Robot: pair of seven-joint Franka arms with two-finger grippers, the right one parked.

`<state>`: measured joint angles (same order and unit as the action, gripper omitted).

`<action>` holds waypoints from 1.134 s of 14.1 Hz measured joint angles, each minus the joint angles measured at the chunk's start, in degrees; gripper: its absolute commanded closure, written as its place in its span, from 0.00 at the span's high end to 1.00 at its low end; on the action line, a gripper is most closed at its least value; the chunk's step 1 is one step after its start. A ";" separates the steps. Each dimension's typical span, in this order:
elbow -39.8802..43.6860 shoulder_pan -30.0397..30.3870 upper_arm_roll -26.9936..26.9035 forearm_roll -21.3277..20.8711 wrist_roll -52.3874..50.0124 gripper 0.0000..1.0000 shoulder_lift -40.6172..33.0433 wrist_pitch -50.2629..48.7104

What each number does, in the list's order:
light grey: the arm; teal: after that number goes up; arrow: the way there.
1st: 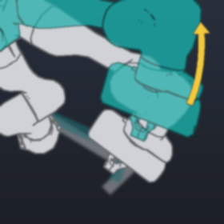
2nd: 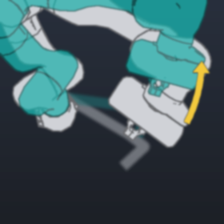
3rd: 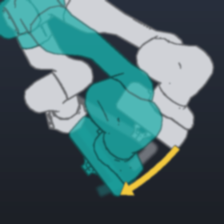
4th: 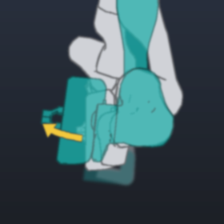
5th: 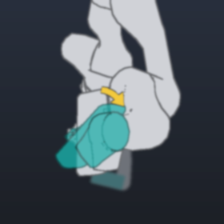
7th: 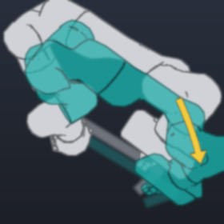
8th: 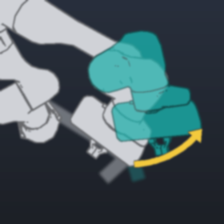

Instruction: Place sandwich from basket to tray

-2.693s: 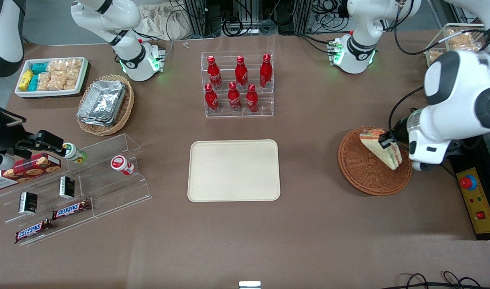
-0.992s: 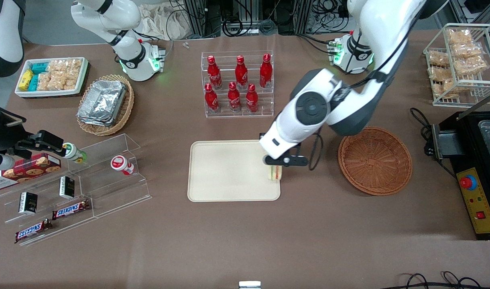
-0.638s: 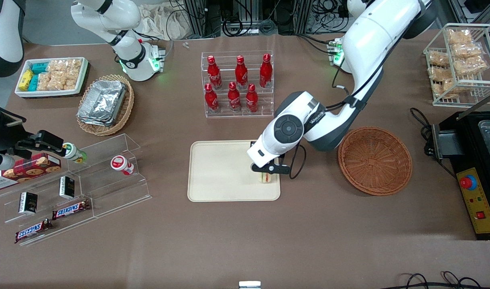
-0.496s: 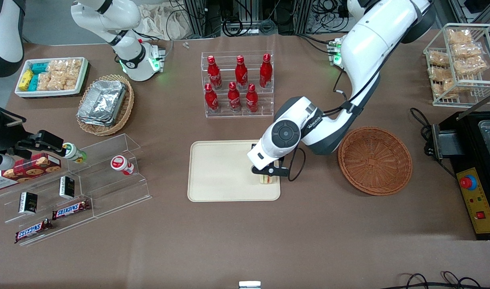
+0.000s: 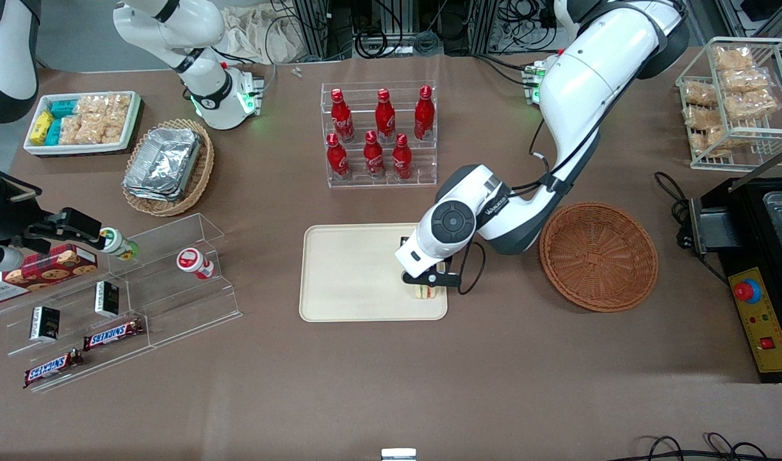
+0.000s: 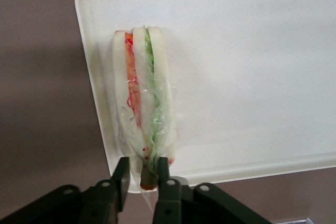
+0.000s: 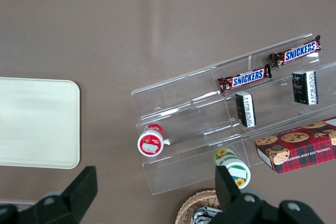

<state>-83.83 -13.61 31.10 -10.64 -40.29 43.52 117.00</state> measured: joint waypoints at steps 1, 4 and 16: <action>0.04 0.02 -0.17 -0.08 -0.47 0.99 -0.02 -0.19; 1.69 0.87 -0.69 -0.10 -0.92 0.99 -1.63 -4.68; 3.45 20.83 -1.31 4.58 20.90 0.99 -24.37 -30.23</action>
<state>-80.38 7.22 29.79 -6.06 -19.39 19.15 86.77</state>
